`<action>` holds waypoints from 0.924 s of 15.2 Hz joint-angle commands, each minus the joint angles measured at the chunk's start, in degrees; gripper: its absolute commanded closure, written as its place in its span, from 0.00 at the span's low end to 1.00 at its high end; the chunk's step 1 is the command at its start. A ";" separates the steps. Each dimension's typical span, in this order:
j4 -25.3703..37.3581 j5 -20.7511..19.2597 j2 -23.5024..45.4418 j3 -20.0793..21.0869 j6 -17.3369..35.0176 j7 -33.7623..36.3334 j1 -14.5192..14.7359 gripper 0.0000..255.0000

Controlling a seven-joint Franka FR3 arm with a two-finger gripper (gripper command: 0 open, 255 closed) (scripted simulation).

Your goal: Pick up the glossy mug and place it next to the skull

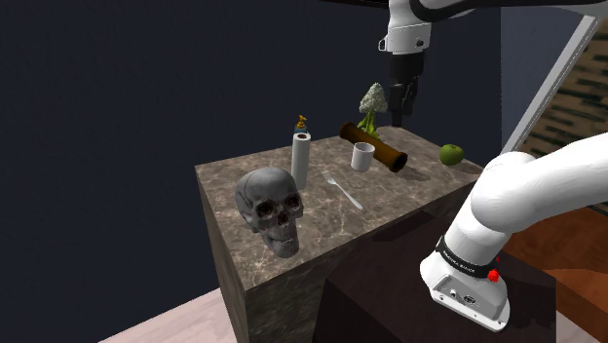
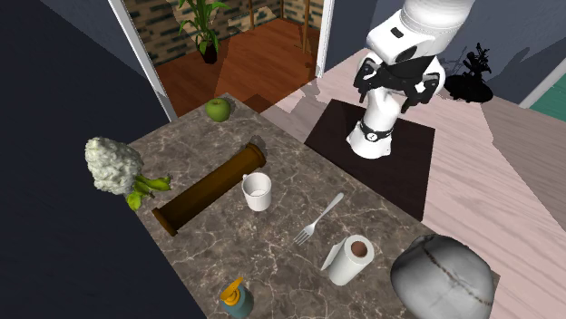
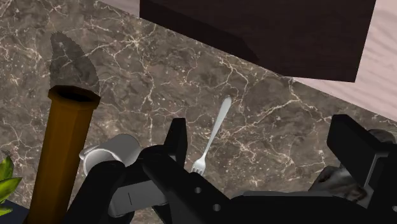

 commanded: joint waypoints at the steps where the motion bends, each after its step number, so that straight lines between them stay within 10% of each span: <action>1: 0.00 0.00 0.00 0.00 0.00 0.00 0.00 0.00; 14: -5.20 -5.92 16.52 -8.85 26.31 -6.09 -4.53 0.00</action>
